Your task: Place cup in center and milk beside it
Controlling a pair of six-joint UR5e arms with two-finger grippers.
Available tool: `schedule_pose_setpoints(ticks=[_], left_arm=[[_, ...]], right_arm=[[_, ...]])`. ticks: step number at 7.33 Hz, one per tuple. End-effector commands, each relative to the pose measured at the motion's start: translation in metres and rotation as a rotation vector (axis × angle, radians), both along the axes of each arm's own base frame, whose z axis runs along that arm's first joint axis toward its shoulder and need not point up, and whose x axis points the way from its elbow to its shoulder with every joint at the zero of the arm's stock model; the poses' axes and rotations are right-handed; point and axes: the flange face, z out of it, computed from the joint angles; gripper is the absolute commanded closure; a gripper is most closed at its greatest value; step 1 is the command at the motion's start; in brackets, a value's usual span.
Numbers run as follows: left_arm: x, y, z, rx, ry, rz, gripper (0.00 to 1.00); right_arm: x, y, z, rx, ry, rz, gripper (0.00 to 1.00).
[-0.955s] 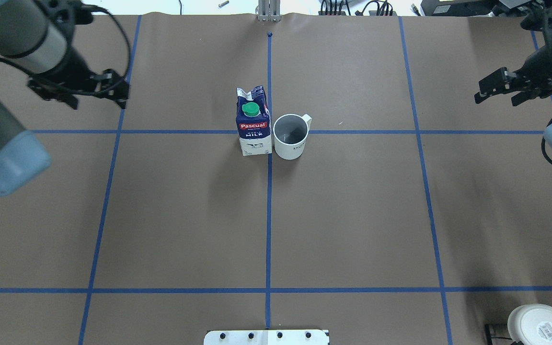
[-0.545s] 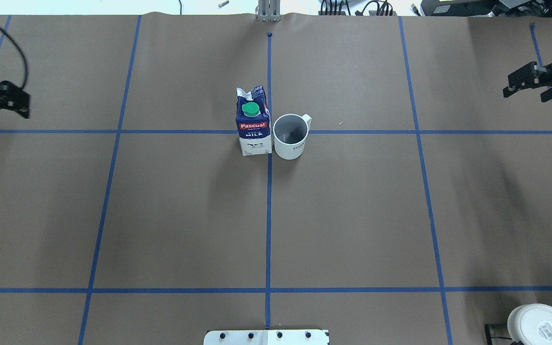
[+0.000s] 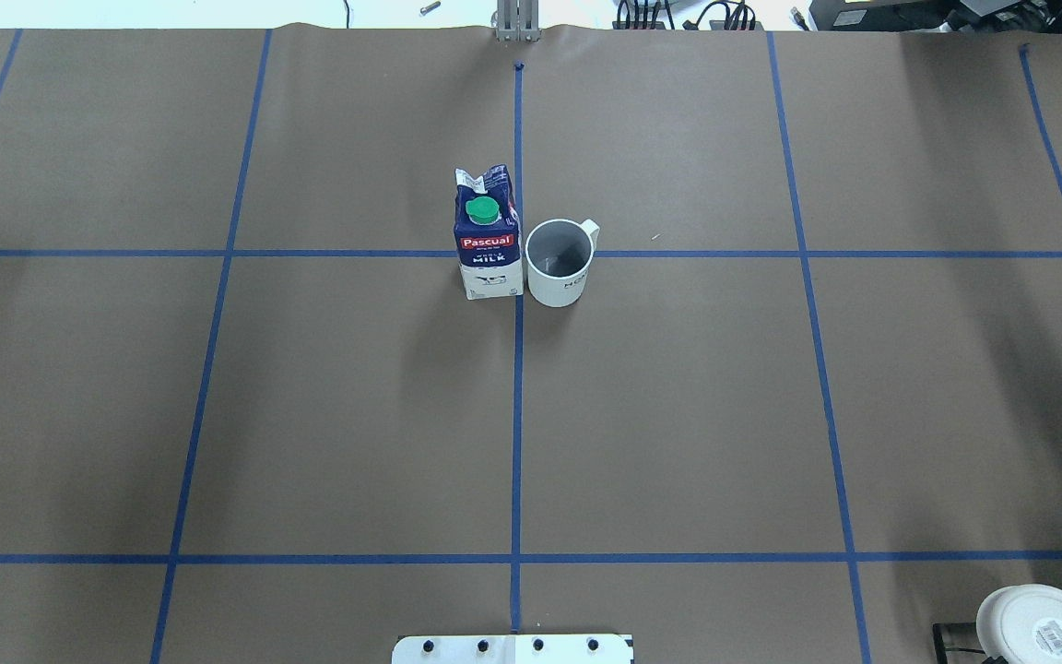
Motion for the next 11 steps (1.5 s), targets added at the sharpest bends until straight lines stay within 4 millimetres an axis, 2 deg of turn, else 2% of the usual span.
schedule_pose_setpoints(ticks=[1, 2, 4, 5, 6, 7, 9, 11], left_arm=[[-0.029, 0.009, 0.039, 0.008, -0.013, 0.036, 0.02], [-0.029, 0.012, 0.057, -0.027, -0.013, 0.037, 0.02], [-0.029, 0.014, 0.062, -0.05, -0.008, 0.026, 0.02], [-0.023, 0.014, 0.051, -0.082, 0.073, -0.011, 0.02], [-0.017, 0.008, 0.033, -0.168, 0.158, -0.125, 0.02], [-0.016, 0.006, 0.017, -0.158, 0.161, -0.147, 0.02], [-0.018, 0.009, 0.014, -0.116, 0.155, -0.106, 0.02], [-0.018, 0.012, 0.019, -0.089, 0.149, -0.065, 0.02]], right_arm=[[0.034, 0.023, 0.033, -0.027, 0.009, -0.045, 0.0], [0.044, 0.024, 0.032, -0.047, 0.008, -0.032, 0.0], [0.05, 0.033, 0.014, -0.105, 0.01, -0.036, 0.0], [0.054, 0.039, 0.018, -0.099, 0.011, -0.079, 0.0], [0.054, 0.04, 0.02, -0.134, 0.009, -0.091, 0.0], [0.054, 0.044, 0.026, -0.142, 0.009, -0.093, 0.0], [0.053, 0.05, 0.038, -0.158, 0.01, -0.094, 0.0], [0.053, 0.051, 0.036, -0.154, 0.009, -0.093, 0.0]])
